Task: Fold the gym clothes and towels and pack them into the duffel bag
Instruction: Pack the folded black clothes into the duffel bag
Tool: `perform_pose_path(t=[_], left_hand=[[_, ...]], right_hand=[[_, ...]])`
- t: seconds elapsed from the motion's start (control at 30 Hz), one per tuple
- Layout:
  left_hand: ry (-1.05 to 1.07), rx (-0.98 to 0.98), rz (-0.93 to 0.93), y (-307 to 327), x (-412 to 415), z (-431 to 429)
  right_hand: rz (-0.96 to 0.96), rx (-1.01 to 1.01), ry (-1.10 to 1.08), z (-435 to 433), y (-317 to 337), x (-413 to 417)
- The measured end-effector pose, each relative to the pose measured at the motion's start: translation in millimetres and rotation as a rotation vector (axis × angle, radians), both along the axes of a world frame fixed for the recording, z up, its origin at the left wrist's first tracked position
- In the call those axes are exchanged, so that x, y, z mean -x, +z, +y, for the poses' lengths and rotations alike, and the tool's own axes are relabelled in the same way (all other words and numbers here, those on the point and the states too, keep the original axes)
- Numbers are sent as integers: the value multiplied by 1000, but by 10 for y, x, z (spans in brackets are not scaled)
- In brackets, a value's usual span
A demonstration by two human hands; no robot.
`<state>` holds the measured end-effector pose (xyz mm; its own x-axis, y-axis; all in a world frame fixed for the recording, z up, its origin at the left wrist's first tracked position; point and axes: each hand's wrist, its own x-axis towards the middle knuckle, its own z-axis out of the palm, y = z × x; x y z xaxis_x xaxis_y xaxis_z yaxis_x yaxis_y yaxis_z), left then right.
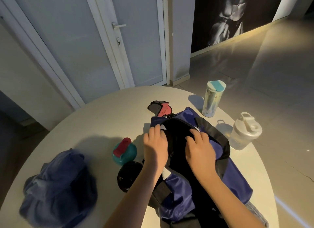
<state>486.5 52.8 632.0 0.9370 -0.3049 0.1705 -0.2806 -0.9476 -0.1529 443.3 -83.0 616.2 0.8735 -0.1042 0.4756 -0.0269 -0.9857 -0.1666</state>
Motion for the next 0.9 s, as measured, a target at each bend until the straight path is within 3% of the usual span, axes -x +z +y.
perform_pose_path(t=[0.07,0.13,0.2,0.27,0.37,0.6,0.9], left_hand=[[-77,-114,-14,12,30,-140],[-194,-162,32,28,47,-313],[-268,-182,210,-2,1,-482],[-212,-79,419,-102,-88,-586],[-118,-22,605,-324,-229,-647],[-152,-393,675,-832,-259,-684],[-154,-220,671,-901,-223,-822]], right_hand=[[-51,47,-59,-122,42,87],[24,40,-122,-243,25,110],[137,-46,-122,-339,2,102],[204,-166,-105,-416,23,104],[172,-266,-138,-518,48,109],[255,-365,-197,-684,-5,140],[318,-412,-224,-769,-13,241]])
